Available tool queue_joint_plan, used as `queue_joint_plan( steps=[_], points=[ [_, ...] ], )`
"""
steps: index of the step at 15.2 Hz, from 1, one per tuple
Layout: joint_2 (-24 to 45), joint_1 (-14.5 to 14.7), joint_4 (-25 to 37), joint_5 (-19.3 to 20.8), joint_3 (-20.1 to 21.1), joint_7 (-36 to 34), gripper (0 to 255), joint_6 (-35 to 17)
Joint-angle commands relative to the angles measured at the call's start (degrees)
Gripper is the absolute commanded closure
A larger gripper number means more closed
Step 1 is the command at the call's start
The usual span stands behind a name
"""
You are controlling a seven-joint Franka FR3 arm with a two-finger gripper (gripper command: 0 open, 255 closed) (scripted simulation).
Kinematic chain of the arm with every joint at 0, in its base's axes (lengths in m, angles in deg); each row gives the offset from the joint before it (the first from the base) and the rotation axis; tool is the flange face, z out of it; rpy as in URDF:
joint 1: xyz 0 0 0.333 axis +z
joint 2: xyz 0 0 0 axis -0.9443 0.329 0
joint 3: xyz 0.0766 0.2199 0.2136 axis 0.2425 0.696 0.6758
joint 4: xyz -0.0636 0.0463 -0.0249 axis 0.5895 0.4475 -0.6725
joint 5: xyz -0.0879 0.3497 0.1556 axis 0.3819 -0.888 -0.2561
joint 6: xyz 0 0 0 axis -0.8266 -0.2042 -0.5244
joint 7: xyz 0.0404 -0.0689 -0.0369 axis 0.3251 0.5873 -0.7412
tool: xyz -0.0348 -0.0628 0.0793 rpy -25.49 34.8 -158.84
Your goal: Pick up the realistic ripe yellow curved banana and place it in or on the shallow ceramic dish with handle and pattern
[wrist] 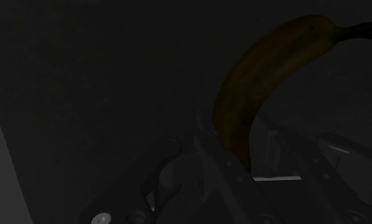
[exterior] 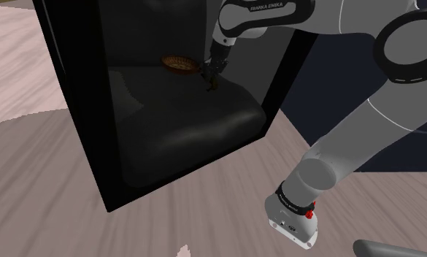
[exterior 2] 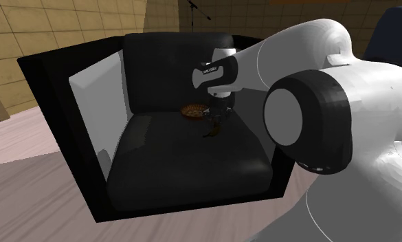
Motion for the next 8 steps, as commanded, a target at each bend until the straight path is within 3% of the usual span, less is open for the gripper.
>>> queue_joint_plan(
  steps=[1, 8],
  points=[
    [0.51, 0.07, -0.28, -0.11, 0.03, 0.17, 255, -0.12],
    [-0.25, 0.06, 4.34, -0.05, 0.00, 0.04, 255, 5.26]
  ],
)
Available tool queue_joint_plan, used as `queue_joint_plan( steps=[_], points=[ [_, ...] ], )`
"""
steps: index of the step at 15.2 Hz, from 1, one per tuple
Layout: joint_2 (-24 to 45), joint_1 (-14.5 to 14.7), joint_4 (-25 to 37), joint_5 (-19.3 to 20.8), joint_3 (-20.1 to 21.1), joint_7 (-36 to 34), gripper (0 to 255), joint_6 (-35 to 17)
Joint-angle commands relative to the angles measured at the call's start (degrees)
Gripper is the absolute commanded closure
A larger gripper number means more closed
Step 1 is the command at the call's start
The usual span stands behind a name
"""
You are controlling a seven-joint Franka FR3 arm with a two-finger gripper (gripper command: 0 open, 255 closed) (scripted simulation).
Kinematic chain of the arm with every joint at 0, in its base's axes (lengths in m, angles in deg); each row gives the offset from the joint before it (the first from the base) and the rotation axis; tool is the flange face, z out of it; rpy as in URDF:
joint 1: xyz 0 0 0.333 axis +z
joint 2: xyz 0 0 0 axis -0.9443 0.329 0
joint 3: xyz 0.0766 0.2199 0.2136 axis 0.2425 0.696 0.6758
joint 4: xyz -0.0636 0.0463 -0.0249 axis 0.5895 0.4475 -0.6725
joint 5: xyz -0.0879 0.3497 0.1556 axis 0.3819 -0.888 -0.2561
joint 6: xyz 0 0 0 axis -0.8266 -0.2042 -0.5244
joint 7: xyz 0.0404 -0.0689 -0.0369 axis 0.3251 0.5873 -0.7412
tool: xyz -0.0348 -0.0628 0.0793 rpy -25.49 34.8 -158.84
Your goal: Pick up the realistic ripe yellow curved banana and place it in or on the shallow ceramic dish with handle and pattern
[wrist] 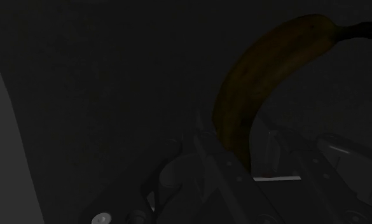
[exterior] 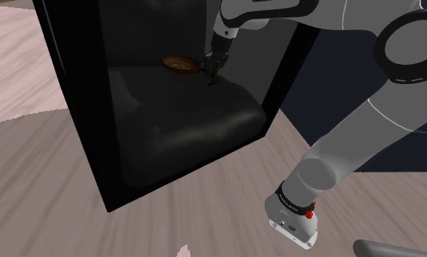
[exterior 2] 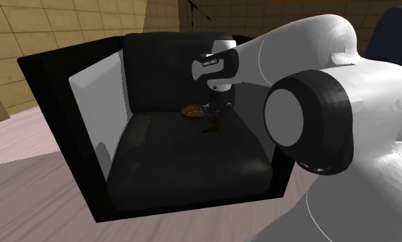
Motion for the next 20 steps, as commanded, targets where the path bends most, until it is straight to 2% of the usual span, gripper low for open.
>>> queue_joint_plan(
  steps=[1, 16, 20],
  points=[
    [-0.11, -0.02, 1.43, 0.02, -0.03, 0.00, 255, 1.56],
    [0.47, -0.05, 13.43, 0.11, -0.07, -0.26, 255, 12.97],
    [9.95, 0.37, 23.99, 0.31, 0.50, -1.29, 255, 14.02]
  ],
)
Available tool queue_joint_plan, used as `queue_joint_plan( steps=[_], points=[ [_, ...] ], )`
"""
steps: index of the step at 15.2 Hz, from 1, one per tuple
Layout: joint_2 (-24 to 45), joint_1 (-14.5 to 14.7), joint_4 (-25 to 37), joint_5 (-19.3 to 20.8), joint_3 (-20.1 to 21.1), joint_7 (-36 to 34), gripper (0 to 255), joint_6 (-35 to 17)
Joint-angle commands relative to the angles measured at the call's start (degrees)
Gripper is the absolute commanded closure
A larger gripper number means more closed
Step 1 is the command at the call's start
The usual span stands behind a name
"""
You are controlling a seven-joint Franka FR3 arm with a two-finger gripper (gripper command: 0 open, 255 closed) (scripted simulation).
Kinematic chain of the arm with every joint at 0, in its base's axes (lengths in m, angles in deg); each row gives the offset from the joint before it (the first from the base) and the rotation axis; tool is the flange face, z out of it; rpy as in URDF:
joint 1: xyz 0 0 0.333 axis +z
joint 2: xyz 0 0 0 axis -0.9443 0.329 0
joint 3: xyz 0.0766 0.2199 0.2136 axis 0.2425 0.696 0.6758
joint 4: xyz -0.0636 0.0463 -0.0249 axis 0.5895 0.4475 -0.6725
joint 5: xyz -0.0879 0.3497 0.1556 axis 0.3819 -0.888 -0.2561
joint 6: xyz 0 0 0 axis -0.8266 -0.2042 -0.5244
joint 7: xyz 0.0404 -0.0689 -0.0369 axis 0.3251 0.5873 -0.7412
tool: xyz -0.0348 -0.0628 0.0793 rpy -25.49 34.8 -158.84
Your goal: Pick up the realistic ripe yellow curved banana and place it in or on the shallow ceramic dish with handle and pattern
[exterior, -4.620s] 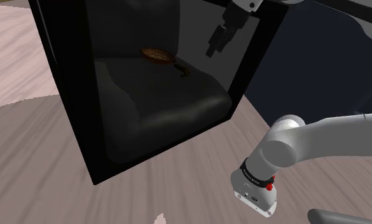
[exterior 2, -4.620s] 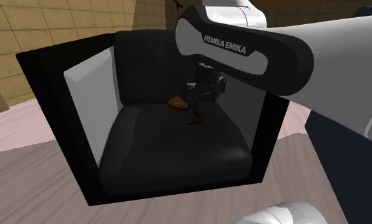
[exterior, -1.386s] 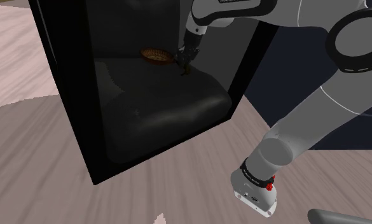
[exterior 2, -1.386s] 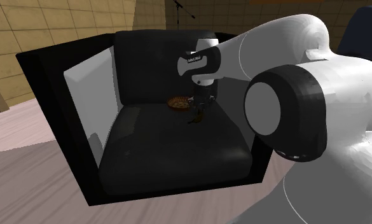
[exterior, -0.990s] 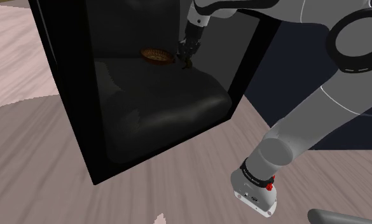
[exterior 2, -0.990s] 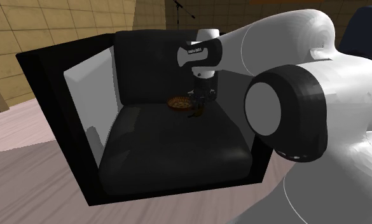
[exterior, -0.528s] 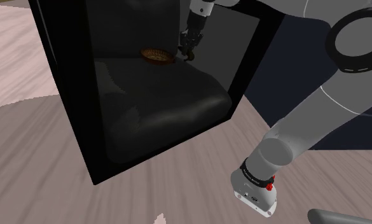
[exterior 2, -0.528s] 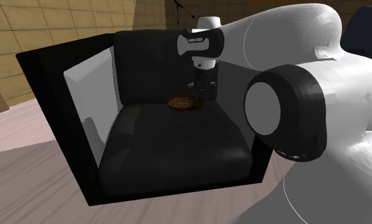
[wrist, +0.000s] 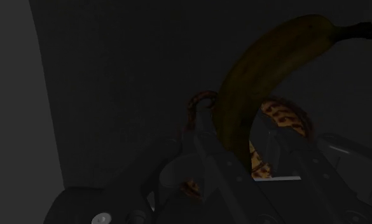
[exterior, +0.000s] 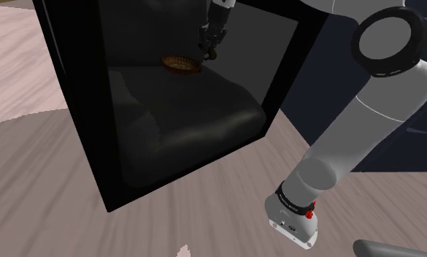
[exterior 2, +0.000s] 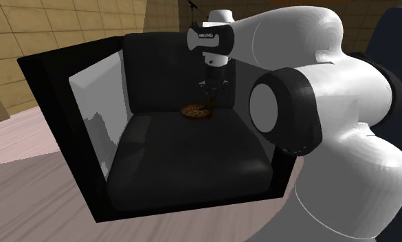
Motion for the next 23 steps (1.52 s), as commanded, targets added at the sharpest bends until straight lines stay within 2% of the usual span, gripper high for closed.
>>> queue_joint_plan(
  steps=[1, 5, 8, 20, 23],
  points=[
    [5.08, 0.19, 6.03, 0.15, 0.22, -0.44, 255, 0.95],
    [15.82, 0.76, 19.94, 0.58, 0.61, -1.43, 255, 4.11],
    [25.20, 1.31, 33.45, 0.98, 0.79, -2.09, 255, 8.22],
    [21.93, 1.19, 18.97, 0.85, 0.76, -1.89, 255, -2.98],
    [21.93, 1.19, 18.96, 0.85, 0.76, -1.89, 255, -2.98]
  ],
)
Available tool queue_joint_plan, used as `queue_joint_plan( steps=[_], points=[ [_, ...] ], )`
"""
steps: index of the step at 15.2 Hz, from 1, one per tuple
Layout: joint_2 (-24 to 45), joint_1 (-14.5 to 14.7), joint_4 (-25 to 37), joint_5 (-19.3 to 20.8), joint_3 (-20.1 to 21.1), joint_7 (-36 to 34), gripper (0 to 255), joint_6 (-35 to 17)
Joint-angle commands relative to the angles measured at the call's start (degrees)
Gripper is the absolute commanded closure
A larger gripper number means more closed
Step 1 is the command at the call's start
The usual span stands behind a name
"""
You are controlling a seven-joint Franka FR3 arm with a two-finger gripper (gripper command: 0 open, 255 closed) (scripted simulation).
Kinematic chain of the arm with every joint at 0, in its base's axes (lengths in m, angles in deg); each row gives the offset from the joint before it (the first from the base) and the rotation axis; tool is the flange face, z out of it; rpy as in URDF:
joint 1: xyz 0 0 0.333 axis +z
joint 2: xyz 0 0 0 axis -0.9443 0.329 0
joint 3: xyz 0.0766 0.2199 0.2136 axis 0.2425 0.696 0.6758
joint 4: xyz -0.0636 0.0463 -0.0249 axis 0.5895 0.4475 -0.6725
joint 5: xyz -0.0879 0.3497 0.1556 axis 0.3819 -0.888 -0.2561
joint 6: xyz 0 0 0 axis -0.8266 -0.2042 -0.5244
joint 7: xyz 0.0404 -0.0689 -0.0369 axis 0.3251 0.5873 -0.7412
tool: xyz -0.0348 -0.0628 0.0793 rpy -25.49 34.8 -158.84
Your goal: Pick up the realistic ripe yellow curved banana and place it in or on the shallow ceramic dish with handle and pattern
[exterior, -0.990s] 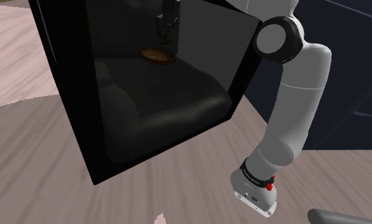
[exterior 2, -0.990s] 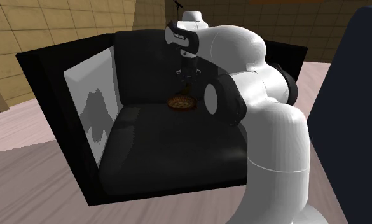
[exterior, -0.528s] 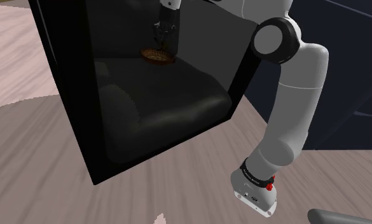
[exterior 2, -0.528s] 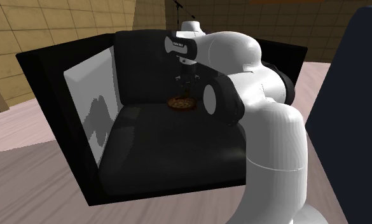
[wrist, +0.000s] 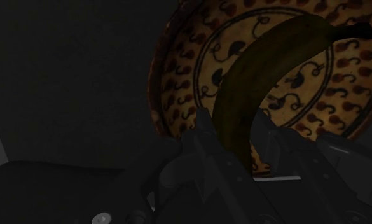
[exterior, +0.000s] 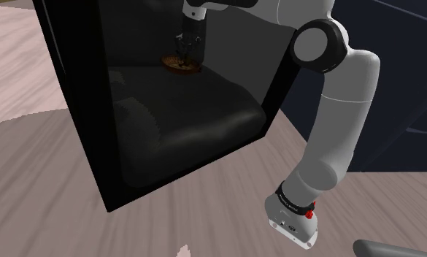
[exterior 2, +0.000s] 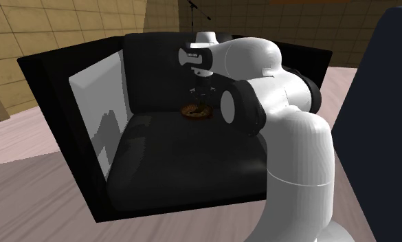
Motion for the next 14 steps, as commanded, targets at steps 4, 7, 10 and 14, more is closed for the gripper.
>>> queue_joint_plan(
  steps=[4, 7, 10, 14],
  points=[
    [-0.02, 0.01, -0.13, 0.00, 0.01, -0.02, 255, -0.14],
    [-0.02, 0.01, -0.13, 0.00, 0.01, -0.02, 0, -0.14],
    [-0.02, 0.01, -0.13, 0.00, 0.01, -0.02, 0, -0.14],
    [0.53, 0.00, 6.50, 0.02, 0.00, -0.04, 0, 5.94]
  ],
)
